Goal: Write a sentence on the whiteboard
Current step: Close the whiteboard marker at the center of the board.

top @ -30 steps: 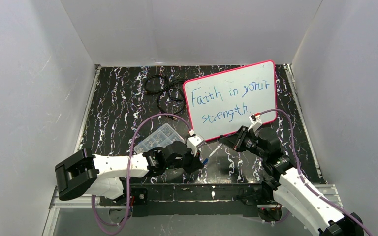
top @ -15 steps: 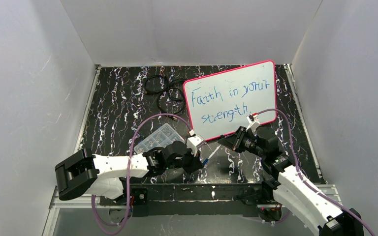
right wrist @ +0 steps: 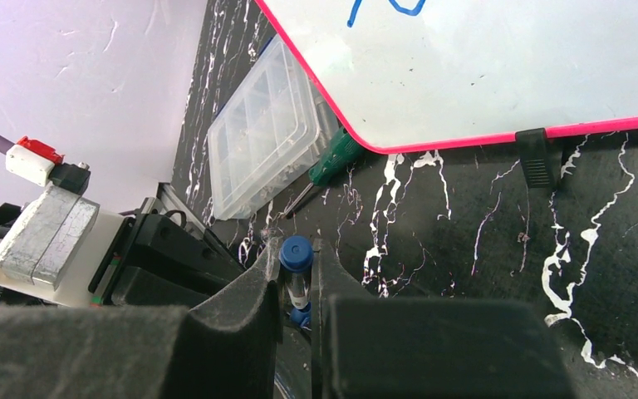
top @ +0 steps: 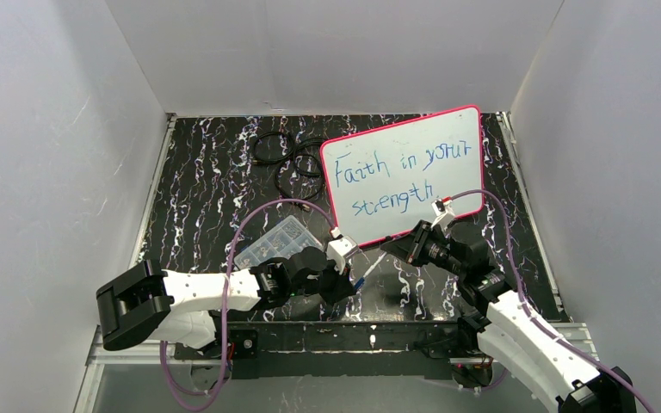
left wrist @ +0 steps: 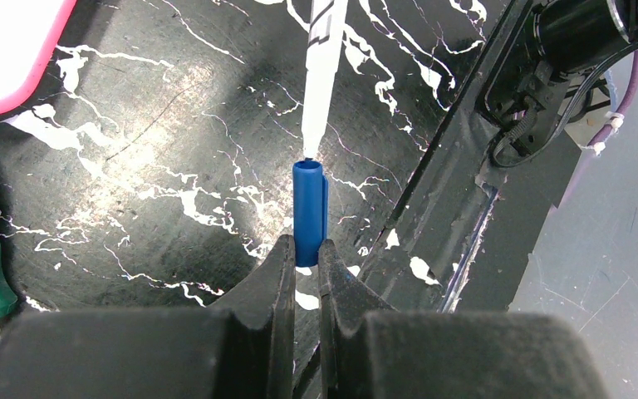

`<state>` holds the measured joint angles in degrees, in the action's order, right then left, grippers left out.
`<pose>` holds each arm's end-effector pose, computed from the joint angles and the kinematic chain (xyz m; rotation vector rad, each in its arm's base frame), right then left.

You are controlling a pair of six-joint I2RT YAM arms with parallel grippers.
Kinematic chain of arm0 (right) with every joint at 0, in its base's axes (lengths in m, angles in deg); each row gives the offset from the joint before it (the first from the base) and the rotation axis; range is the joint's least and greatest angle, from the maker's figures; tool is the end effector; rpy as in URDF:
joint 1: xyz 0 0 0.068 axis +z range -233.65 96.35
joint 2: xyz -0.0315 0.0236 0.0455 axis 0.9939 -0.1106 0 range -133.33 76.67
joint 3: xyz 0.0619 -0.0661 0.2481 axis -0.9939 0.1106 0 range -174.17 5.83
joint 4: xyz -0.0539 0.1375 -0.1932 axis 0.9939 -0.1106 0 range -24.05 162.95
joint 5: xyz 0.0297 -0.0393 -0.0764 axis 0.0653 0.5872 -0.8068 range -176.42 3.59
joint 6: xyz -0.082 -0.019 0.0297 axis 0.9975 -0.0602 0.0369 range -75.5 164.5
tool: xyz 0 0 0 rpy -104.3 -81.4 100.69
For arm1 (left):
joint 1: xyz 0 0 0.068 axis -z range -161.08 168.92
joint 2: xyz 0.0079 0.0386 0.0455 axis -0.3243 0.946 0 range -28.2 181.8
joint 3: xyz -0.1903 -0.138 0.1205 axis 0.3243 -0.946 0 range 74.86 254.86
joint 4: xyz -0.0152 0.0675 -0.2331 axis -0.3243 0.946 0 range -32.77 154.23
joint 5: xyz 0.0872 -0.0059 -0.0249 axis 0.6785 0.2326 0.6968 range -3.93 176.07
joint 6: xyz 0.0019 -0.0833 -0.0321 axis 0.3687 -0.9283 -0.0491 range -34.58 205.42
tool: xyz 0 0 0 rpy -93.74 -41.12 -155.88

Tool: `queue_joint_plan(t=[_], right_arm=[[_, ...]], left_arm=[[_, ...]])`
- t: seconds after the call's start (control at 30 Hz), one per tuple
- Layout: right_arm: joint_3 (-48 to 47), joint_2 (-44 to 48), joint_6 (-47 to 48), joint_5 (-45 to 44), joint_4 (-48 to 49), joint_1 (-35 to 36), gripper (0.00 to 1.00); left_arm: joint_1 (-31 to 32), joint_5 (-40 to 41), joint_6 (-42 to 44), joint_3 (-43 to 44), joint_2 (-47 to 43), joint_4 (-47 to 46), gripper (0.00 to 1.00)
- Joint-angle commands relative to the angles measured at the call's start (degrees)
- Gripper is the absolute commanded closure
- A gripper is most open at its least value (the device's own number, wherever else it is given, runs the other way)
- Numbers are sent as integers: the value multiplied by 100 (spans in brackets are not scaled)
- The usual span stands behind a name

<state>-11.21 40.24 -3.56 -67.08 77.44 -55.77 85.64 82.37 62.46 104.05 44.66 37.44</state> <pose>0.1569 0.1128 0.2084 0.0918 1.9995 1.2053 0.1098 -0.2680 0.1828 0.8438 1.9798 -1.0368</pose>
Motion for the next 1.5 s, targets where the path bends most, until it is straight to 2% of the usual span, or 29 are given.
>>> queue_joint_plan(t=[0.0, 0.7, 1.0, 1.07, 1.47], right_arm=[[-88, -64, 2, 150, 309, 14, 99], [20, -377, 6, 452, 473, 11, 99], [39, -575, 96, 878, 412, 38, 99], [47, -632, 126, 941, 332, 55, 99], [203, -454, 48, 928, 184, 152, 99]], left_arm=[[39, 1, 72, 43, -35, -112, 100], [65, 64, 72, 29, -108, -157, 100], [61, 291, 72, 296, 56, -201, 100], [61, 550, 87, 361, 88, -221, 100], [61, 858, 171, 565, 251, -470, 100]])
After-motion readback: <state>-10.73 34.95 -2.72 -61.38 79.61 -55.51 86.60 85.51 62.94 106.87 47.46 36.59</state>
